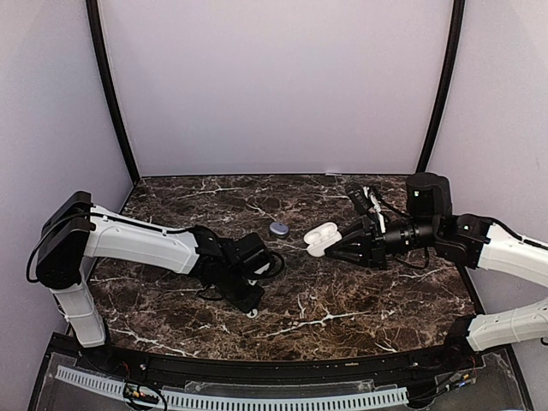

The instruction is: Insert the wireless bluetooth earbuds into the charging case

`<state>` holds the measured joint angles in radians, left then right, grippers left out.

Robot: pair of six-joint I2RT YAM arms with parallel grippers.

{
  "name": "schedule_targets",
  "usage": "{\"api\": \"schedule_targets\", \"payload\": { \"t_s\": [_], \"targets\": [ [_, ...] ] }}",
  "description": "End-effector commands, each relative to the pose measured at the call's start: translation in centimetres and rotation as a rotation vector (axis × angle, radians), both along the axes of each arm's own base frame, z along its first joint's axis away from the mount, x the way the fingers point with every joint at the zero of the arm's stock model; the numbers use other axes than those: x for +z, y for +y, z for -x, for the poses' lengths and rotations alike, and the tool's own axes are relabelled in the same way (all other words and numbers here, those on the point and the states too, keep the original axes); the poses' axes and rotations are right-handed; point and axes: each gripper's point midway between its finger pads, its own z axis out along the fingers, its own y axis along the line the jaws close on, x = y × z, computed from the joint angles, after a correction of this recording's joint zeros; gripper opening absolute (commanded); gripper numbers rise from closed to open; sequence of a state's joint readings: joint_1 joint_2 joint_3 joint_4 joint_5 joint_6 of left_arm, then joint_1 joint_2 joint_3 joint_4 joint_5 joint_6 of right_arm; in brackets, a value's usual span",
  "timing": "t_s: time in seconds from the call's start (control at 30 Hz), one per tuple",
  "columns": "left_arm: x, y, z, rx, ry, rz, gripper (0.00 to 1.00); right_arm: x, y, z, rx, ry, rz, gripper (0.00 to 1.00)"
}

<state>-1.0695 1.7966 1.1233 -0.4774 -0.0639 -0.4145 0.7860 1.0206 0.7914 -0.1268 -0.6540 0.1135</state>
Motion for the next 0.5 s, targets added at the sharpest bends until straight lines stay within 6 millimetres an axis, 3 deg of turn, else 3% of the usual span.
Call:
{"api": "schedule_targets", "payload": {
  "t_s": [0.0, 0.47],
  "targets": [
    [-0.3, 0.8, -0.6, 0.028, 0.007, -0.038, 0.25, 0.5, -0.3, 0.0, -0.007, -0.027, -0.019, 0.0],
    [-0.8, 2.7, -2.1, 0.075, -0.017, -0.083, 0.21, 0.5, -0.3, 0.0, -0.008, -0.029, -0.017, 0.0]
  ]
}}
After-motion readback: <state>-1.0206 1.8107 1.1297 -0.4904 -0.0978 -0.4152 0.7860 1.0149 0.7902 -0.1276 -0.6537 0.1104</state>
